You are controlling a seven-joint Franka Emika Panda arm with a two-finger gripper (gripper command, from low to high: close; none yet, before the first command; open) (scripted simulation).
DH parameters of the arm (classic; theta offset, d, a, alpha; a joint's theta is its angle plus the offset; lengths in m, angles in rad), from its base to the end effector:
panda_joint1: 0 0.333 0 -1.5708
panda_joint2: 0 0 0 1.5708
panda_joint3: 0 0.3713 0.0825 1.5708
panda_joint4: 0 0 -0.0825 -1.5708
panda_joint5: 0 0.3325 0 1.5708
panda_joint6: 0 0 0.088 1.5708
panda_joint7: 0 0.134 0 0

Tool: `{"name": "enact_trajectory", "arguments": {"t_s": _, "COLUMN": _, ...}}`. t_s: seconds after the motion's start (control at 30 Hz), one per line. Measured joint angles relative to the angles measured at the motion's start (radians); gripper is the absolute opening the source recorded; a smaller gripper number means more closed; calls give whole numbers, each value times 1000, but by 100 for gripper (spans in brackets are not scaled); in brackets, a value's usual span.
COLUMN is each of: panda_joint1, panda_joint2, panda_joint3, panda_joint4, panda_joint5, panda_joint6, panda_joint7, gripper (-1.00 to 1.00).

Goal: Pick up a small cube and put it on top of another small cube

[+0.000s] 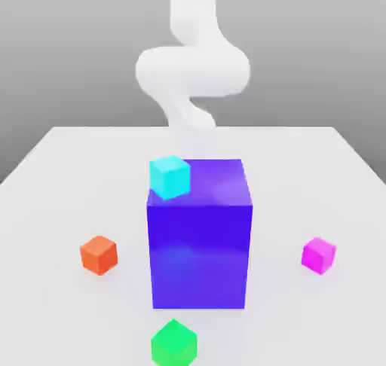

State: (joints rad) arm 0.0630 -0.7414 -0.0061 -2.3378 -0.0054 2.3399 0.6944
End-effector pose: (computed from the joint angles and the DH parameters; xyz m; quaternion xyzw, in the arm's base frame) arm 0.2997 0.0159 0.6974 -0.8851 0.2910 -0.3380 0.1330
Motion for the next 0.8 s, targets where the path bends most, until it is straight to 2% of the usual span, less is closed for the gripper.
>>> {"name": "enact_trajectory", "arguments": {"t_s": 0.47, "panda_joint1": 340, "panda_joint2": 330, "panda_joint3": -30, "panda_joint4": -212, "panda_joint5": -11, "panda_joint6": 224, "panda_joint7": -608, "gripper": 0}}
{"name": "enact_trajectory", "arguments": {"t_s": 0.8, "panda_joint1": 544, "panda_joint2": 562, "panda_joint3": -15, "panda_joint4": -362, "panda_joint5": 6, "panda_joint6": 383, "panda_joint7": -1055, "gripper": 0}}
